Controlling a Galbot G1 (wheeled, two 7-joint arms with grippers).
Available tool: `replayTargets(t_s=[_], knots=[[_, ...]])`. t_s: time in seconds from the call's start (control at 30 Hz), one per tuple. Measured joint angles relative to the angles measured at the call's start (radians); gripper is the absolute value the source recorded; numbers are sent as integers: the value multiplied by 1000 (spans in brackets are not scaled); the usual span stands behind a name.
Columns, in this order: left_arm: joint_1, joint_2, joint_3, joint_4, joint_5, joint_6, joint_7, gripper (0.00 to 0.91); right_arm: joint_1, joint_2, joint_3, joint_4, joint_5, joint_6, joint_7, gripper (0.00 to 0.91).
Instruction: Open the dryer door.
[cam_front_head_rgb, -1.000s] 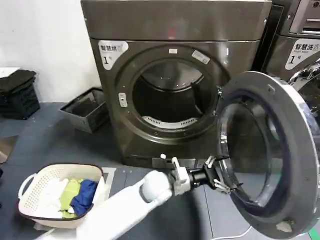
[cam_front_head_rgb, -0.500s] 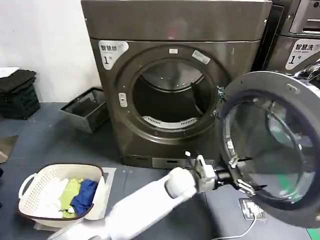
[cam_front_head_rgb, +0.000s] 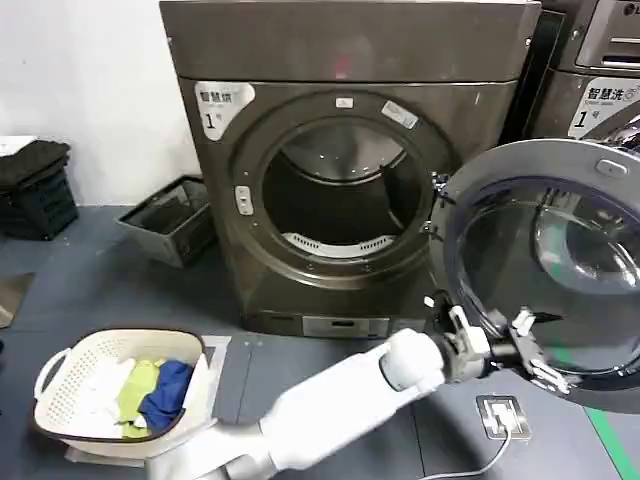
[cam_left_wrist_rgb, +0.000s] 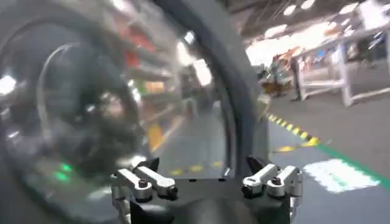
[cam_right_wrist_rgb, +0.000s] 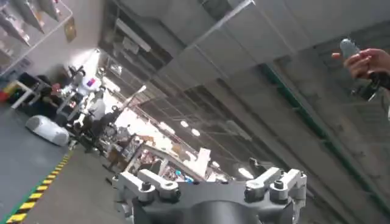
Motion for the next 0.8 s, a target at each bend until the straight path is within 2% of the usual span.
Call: replayTargets(t_s=[0.4,0.57,0.8], knots=[[0,0,-21,79,-19,12,-71,907,4,0,-8,16,-1,-2,-1,907],[7,0,-35,81,-94,42,-123,907,5,0,-12,20,-1,-2,-2,907],[28,0,-37,56,-106,42,-96,907,6,0,-15,28,-1,-2,-6,907]])
